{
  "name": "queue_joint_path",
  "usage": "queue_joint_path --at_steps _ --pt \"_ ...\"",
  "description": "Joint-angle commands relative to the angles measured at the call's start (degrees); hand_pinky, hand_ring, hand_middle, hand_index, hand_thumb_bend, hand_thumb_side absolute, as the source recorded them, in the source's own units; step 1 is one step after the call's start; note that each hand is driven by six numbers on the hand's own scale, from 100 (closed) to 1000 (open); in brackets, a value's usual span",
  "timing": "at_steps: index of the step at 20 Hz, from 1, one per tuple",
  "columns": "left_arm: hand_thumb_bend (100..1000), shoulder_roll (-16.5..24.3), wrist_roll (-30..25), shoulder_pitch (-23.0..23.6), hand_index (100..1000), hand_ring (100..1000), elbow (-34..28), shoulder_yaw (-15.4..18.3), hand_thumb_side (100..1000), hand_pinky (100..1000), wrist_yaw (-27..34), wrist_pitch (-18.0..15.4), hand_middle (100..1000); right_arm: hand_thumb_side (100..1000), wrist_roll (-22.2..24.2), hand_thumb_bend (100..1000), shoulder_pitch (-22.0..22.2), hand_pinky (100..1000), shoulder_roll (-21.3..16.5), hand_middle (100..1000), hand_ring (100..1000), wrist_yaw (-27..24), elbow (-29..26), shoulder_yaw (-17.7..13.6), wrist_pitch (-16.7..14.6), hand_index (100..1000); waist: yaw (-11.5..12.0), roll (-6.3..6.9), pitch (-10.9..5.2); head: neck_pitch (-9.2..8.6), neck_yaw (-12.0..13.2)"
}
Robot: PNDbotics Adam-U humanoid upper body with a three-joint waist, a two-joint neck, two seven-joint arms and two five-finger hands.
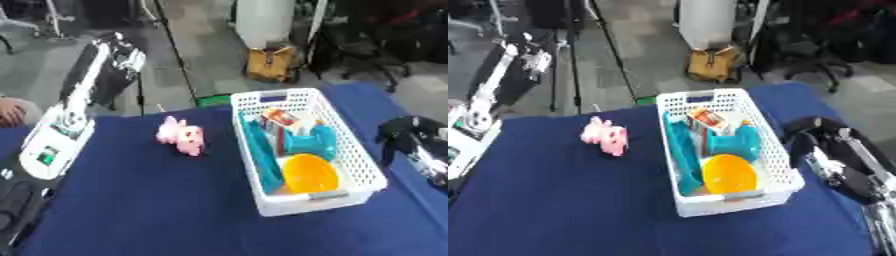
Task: Pick up objects on the table and place them in the box.
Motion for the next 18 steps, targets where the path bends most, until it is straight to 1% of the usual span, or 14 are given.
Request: queue_joint_path --at_steps 1,13,14,15,16,17,18 --pt "244 0.8 -0.1 -1.3 860 675 -0.5 0.2 884 367 -0.3 -0.1 721 539 -0.3 100 -0.8 338 -1.2 554 381 -0.3 -1.4 -0.2 0.0 725 -0.2 -0.12 -1.22 -0.27 0.0" --pt "247 0.7 -0.2 -1.3 859 675 -0.4 0.1 877 363 -0.4 0.0 722 540 -0.4 100 -0.6 337 -1.2 554 381 -0.3 -1.4 -0.2 -0.1 725 -0.3 -0.27 -1.21 -0.13 -0.1" --pt "241 0.7 -0.3 -1.3 858 676 -0.3 0.1 864 365 -0.6 0.0 722 540 -0.4 100 -0.6 337 -1.2 555 381 -0.3 -1.4 -0.2 -0.1 725 -0.3 -0.28 -1.2 -0.13 -0.1" --pt "243 0.8 -0.6 -1.4 860 684 -0.1 0.0 826 380 -0.9 0.0 728 540 -0.4 100 -0.6 337 -1.2 555 380 -0.2 -1.4 -0.2 -0.1 725 -0.4 -0.26 -1.2 -0.14 -0.2" --pt "243 0.9 -1.1 -1.6 860 684 0.3 -0.1 826 380 -1.5 -0.1 728 540 -0.4 100 -0.6 337 -1.3 555 380 -0.2 -1.4 -0.2 -0.1 725 -0.5 -0.24 -1.2 -0.14 -0.2" --pt "259 1.0 -2.0 -1.8 878 713 0.8 -0.3 781 428 -2.5 -0.4 756 540 -0.4 100 -0.7 337 -1.3 555 380 -0.2 -1.4 -0.1 -0.1 725 -0.6 -0.21 -1.21 -0.12 -0.2" --pt "259 0.9 -3.4 -2.2 878 713 1.6 -0.4 781 428 -4.0 -1.0 756 540 -0.3 100 -0.6 337 -1.3 555 380 -0.2 -1.4 -0.1 -0.1 725 -0.7 -0.2 -1.21 -0.09 -0.3"
